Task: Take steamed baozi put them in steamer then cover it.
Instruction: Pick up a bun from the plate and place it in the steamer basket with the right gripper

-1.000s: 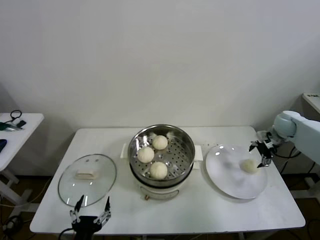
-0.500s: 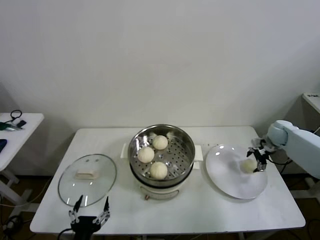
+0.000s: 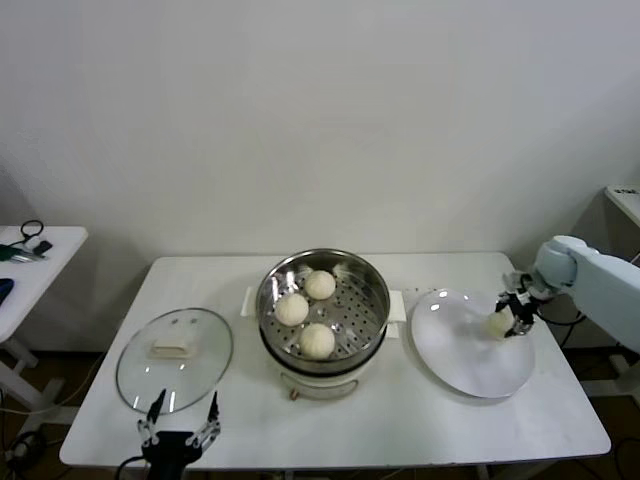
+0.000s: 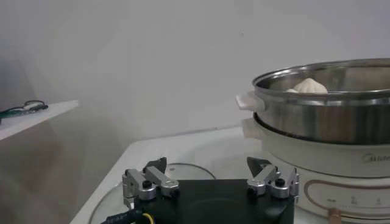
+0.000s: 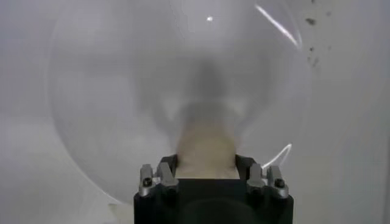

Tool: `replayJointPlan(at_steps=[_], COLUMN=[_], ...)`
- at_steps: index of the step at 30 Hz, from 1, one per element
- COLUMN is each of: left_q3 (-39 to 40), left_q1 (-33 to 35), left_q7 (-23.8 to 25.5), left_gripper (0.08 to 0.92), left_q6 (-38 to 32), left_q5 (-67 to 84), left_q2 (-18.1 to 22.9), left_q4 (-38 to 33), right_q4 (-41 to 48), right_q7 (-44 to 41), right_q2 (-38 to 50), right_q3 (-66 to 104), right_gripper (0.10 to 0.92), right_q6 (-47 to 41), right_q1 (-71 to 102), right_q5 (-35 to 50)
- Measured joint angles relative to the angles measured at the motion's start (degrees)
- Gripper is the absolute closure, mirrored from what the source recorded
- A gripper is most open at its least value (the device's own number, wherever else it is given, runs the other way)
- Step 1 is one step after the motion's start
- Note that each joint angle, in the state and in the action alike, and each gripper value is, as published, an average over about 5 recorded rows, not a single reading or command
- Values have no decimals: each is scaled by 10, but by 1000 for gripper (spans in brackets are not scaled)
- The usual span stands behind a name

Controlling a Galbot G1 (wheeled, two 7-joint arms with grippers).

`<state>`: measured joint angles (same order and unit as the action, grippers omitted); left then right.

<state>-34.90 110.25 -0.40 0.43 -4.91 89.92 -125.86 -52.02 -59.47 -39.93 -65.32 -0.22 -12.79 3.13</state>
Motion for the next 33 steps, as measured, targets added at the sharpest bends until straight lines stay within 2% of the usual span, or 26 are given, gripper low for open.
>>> replayJointPlan(at_steps=[5,12,21,26,33], left_q3=[2,2,-2,-2,-6], left_q1=[-1,-5,-6,-5,-2], left_q7=[0,2,3,3,3], left_gripper=[177,177,177,177,177], left_q6=[2,6,6,6,6], left_q5=[2,7,12,12,13], left_q2=[-2,-8,-14,-14,-16], left_q4=[-4,-7,-14,-15,-13], right_q4=[-56,-176,-302,-329,-332], right_q7=[-4,1,52,85,117], right_q2=[1,-29,-107,-149,-190], right_q3=[-91,-222,-268,-268,-260], right_gripper=[390,391,392,392,392], right_q6=[-23,-72,-157,-197,-231], right_q1=[-106,-295,-409,-398,-338], right_q5=[63,198,361,396,390])
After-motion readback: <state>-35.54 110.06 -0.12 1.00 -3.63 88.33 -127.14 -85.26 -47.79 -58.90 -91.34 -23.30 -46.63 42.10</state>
